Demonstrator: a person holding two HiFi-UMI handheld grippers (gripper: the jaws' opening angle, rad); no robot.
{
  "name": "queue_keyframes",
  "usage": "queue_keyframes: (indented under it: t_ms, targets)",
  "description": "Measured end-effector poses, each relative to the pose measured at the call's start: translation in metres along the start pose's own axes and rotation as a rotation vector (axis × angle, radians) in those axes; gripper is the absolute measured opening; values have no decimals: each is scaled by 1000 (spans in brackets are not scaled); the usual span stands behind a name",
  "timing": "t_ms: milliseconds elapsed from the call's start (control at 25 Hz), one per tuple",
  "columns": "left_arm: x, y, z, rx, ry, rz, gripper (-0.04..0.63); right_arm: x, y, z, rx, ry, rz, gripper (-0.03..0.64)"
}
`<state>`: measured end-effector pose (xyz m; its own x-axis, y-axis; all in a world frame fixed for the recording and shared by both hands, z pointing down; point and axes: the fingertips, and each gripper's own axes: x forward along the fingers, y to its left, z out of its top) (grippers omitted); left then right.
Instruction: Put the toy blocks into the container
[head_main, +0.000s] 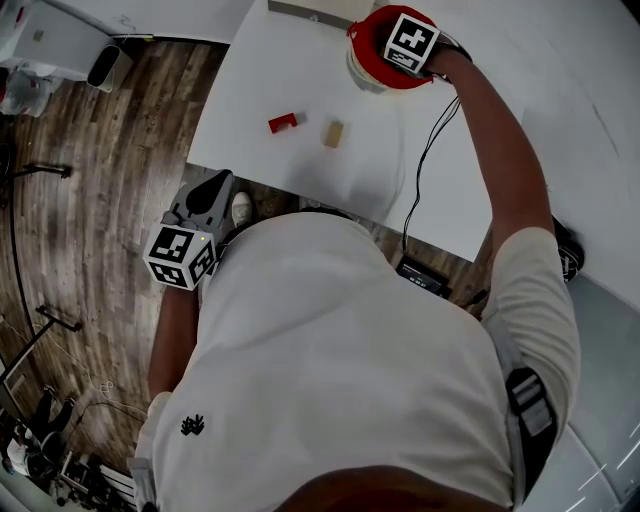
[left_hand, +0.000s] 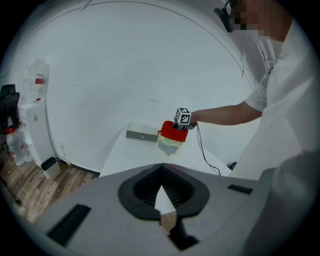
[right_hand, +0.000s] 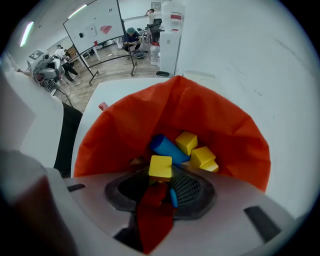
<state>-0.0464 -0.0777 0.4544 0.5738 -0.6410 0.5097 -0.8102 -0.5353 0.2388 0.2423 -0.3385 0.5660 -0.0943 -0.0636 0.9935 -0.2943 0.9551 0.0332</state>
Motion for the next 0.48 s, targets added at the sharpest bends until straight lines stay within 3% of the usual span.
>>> queue_keyframes:
  t_ms: [480]
  targets:
    - [0, 3, 3, 19, -3, -31, 6, -22, -7, -4, 36, -63, -59, 184]
